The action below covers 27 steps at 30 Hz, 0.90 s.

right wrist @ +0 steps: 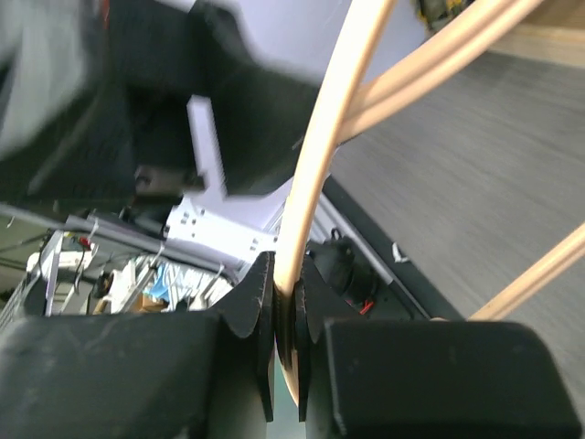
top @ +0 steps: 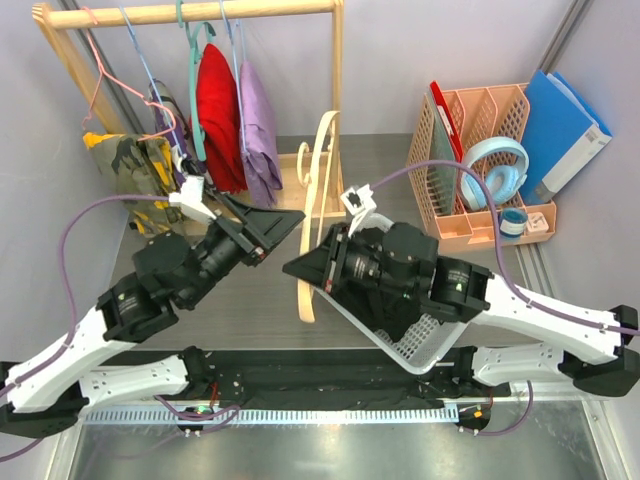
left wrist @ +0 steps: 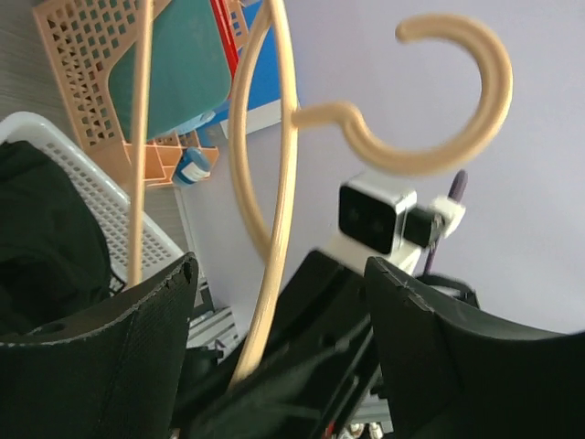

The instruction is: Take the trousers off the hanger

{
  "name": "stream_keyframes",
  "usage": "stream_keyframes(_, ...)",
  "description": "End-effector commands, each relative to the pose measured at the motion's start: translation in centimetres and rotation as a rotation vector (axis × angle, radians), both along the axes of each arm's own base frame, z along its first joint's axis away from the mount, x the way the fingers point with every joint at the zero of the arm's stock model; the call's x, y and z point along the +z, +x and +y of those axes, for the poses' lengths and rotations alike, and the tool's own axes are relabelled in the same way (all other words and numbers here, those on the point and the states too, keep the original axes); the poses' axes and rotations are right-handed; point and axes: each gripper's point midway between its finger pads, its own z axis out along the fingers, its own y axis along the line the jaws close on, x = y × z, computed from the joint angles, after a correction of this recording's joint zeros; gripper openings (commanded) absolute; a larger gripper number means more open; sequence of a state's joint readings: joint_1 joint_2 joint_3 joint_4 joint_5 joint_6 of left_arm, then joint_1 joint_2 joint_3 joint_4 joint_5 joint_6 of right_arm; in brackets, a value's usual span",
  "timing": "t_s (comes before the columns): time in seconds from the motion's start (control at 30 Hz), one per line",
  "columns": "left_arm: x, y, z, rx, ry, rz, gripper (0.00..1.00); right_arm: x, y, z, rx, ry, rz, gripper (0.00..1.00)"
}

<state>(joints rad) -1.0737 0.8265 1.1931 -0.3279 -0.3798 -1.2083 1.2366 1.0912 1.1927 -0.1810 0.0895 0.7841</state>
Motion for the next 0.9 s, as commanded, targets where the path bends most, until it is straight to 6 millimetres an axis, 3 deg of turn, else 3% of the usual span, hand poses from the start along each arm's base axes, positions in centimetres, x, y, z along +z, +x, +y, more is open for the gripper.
stream_keyframes(0.0, 0.4, -0.7, 4.4, 0.084, 0.051, -0.073, 0.76, 3.9, 1.7, 0.3, 0.042, 0.067, -0.036, 0.01)
stream_keyframes(0.03, -0.1, -0.8, 5.1, 0.092, 0.087, -0.088, 0.76, 4.9, 2.1, 0.4, 0.046, 0.088, -0.034, 0.01)
stream_keyframes(0.1, 0.4, -1.4, 7.2, 0.123, 0.084, -0.111, 0.77, 4.7, 3.3, 1.3, 0.086, 0.082, -0.016, 0.01)
stream_keyframes(0.13, -0.1, -1.5, 7.8, 0.131, 0.114, -0.109, 0.77, 5.9, 3.6, 1.5, 0.099, 0.109, -0.012, 0.01)
stream_keyframes(0.2, -0.2, -2.0, 9.4, 0.148, 0.144, -0.128, 0.78, 5.8, 4.6, 2.8, 0.151, 0.11, 0.01, 0.01)
stream_keyframes(0.23, -0.2, -2.1, 9.8, 0.151, 0.154, -0.132, 0.78, 7.2, 5.7, 2.8, 0.144, 0.141, 0.013, 0.01)
stream_keyframes(0.3, -0.2, -2.4, 10.5, 0.153, 0.184, -0.146, 0.78, 7.1, 7.2, 4.3, 0.159, 0.139, 0.025, 0.01)
stream_keyframes(0.33, -0.2, -2.6, 10.9, 0.153, 0.189, -0.153, 0.78, 9.1, 7.9, 4.2, 0.163, 0.171, 0.0, 0.01)
stream_keyframes(0.37, -0.2, -2.7, 11.2, 0.154, 0.195, -0.157, 0.78, 9.6, 8.4, 4.5, 0.166, 0.178, 0.006, 0.01)
stream_keyframes(0.4, -0.3, -2.8, 11.4, 0.152, 0.213, -0.164, 0.79, 8.7, 9.7, 5.5, 0.163, 0.162, 0.027, 0.01)
stream_keyframes(0.43, -0.4, -2.9, 11.6, 0.152, 0.219, -0.167, 0.79, 10.7, 10.5, 5.2, 0.161, 0.193, 0.0, 0.01)
stream_keyframes(0.5, -0.7, -3.1, 11.9, 0.148, 0.238, -0.166, 0.79, 10.1, 12.4, 6.5, 0.156, 0.185, 0.026, 0.01)
stream_keyframes(0.57, -1.0, -3.2, 12.1, 0.144, 0.249, -0.169, 0.79, 11.8, 13.8, 6.6, 0.151, 0.213, 0.01, 0.01)
stream_keyframes(0.87, -2.4, -3.9, 13.4, 0.142, 0.272, -0.166, 0.79, 12.7, 21.5, 9.5, 0.093, 0.258, 0.005, 0.01)
